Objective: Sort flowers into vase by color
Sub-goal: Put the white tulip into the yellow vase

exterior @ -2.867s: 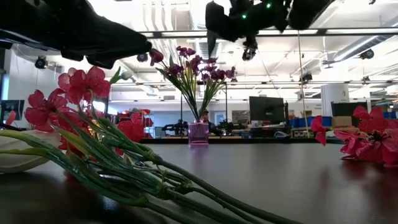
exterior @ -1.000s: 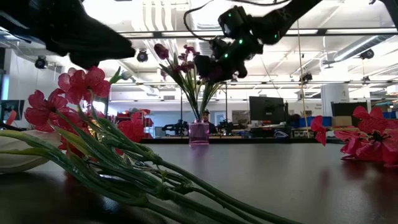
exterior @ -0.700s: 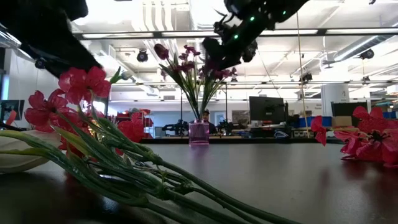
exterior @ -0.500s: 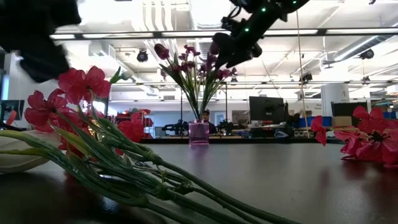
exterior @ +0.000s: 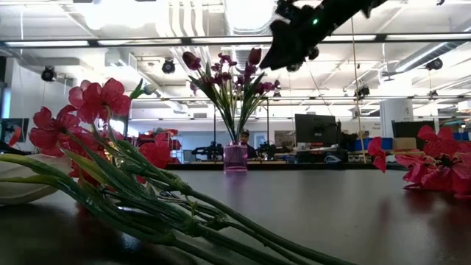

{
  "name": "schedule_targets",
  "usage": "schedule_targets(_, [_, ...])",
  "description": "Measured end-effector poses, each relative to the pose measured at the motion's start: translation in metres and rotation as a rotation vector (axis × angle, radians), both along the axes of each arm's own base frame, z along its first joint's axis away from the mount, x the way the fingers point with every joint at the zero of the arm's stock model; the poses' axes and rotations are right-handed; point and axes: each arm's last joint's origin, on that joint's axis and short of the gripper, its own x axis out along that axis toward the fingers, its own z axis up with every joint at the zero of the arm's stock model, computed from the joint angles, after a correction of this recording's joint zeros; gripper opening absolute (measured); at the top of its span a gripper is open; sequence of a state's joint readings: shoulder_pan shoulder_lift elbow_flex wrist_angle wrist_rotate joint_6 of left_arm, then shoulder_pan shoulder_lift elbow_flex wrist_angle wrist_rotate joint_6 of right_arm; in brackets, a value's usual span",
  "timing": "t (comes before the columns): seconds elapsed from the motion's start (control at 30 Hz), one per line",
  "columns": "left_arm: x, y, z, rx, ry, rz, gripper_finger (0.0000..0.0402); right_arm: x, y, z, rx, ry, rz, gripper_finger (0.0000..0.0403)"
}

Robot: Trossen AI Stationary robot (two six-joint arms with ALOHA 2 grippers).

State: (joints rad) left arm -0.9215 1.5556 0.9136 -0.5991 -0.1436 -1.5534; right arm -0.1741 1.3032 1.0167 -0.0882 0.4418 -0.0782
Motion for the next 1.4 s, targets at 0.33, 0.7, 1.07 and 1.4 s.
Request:
schedule_targets(0.33, [0.034, -0.008, -0.034, 0.061, 0.153, -0.156, 0.0142, -0.036, 0.047, 0.023, 0.004, -0.094, 0.142, 0.0270])
schedule_targets(0.7, [0.031, 0.034, -0.027, 0.292, 0.292, -0.174, 0.0016, -0.076, 0.071, 0.034, 0.115, -0.121, 0.194, 0.0270])
schedule_targets(1.07, [0.019, 0.119, 0.040, 0.694, 0.212, 0.141, 0.0005, -0.098, 0.105, -0.012, 0.212, 0.020, 0.306, 0.0270])
schedule_targets(1.4, [0.011, 0.217, 0.097, 1.064, -0.132, 0.653, 0.0005, -0.111, 0.128, -0.052, 0.334, 0.083, 0.329, 0.0270])
